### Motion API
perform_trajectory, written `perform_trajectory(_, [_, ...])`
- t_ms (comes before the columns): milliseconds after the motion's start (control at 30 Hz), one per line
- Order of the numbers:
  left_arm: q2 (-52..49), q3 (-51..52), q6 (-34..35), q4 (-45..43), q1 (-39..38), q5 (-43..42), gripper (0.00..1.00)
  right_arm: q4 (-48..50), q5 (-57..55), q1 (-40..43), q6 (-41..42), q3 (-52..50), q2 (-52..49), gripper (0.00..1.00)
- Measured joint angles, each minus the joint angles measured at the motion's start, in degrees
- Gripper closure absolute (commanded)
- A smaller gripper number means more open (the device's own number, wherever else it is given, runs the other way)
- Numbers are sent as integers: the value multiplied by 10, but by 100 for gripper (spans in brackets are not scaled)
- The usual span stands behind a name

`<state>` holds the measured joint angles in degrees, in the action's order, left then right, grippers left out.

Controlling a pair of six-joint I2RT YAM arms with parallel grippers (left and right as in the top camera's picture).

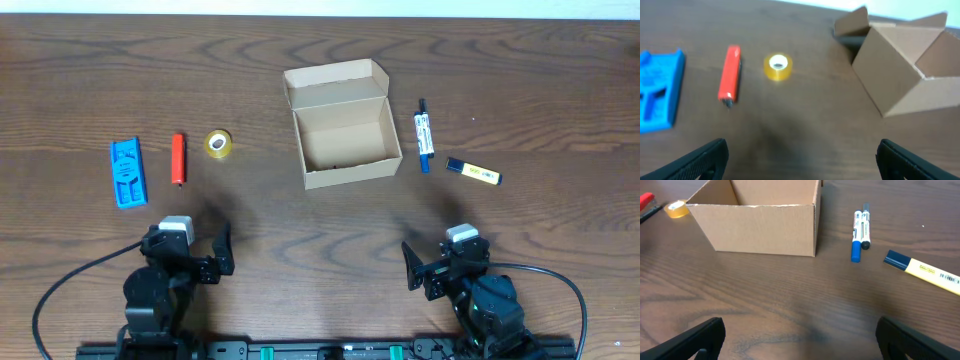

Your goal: Pack container

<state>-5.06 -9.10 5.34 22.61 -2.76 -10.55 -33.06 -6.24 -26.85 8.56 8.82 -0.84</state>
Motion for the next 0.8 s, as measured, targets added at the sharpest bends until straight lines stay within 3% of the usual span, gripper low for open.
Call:
perform_trajectory(267, [-159,-109,17,27,0,4,5,0,0,0,0,0,0,1])
perform_trajectory(500, [-348,-214,62,34,0,67,5,0,0,0,0,0,0,1])
perform_trajectory(800, [-573,-428,136,178,0,110,5,1,0,0,0,0,1,1])
